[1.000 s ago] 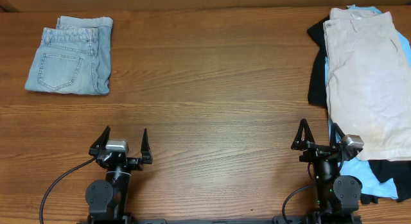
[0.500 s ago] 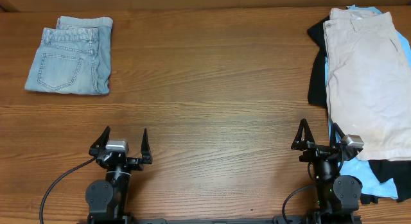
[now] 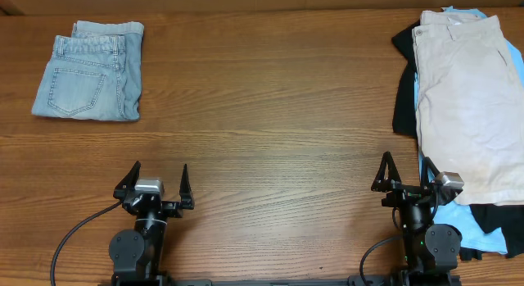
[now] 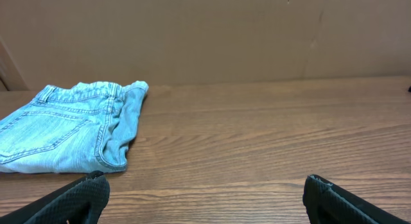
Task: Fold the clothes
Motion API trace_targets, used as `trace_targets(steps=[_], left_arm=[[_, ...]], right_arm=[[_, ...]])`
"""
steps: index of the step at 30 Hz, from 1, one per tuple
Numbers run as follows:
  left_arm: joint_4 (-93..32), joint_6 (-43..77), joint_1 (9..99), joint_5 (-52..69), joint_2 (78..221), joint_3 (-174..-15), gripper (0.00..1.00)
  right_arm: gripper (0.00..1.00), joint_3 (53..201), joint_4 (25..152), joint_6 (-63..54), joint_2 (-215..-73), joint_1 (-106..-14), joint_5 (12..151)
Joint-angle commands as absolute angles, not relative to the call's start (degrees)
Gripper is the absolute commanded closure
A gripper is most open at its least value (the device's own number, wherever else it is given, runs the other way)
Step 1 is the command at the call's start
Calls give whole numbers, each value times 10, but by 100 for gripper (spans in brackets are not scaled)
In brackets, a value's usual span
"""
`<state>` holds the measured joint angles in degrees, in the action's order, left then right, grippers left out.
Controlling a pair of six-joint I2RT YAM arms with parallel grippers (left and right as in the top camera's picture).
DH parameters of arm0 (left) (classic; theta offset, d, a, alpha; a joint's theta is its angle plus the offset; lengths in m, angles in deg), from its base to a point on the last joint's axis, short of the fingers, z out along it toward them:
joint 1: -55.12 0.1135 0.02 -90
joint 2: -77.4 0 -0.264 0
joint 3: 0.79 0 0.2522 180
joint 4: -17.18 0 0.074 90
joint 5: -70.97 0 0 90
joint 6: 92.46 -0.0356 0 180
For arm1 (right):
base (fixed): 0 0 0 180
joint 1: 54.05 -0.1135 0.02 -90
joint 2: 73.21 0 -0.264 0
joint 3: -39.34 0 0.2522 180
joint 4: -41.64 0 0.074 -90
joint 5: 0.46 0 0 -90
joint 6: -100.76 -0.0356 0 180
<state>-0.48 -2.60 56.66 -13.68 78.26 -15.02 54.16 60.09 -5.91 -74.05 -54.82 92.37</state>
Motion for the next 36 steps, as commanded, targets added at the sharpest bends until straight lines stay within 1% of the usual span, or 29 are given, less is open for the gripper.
trace_targets(steps=[1,9,13,28,31,34,36], left_arm=[[-6,-21,570,-145,777,-148,0],[-6,-21,570,-145,777,-148,0],[-10,-45,570,-184,777,-148,0],[-10,-43,570,-182,777,-148,0],[-8,-34,570,-163,777,-148,0],[10,-34,570,-106,777,-148,0],[27,-33,570,-96,777,-148,0]], right_arm=[[0,536,598,-57,-734,-547,923],[0,536,598,-57,-734,-547,923],[0,536,598,-57,-734,-547,923],[0,536,598,-57,-734,-547,923],[0,536,595,-57,-734,-547,920],[0,536,582,-57,-734,-547,872],[0,536,581,-57,-734,-547,852]])
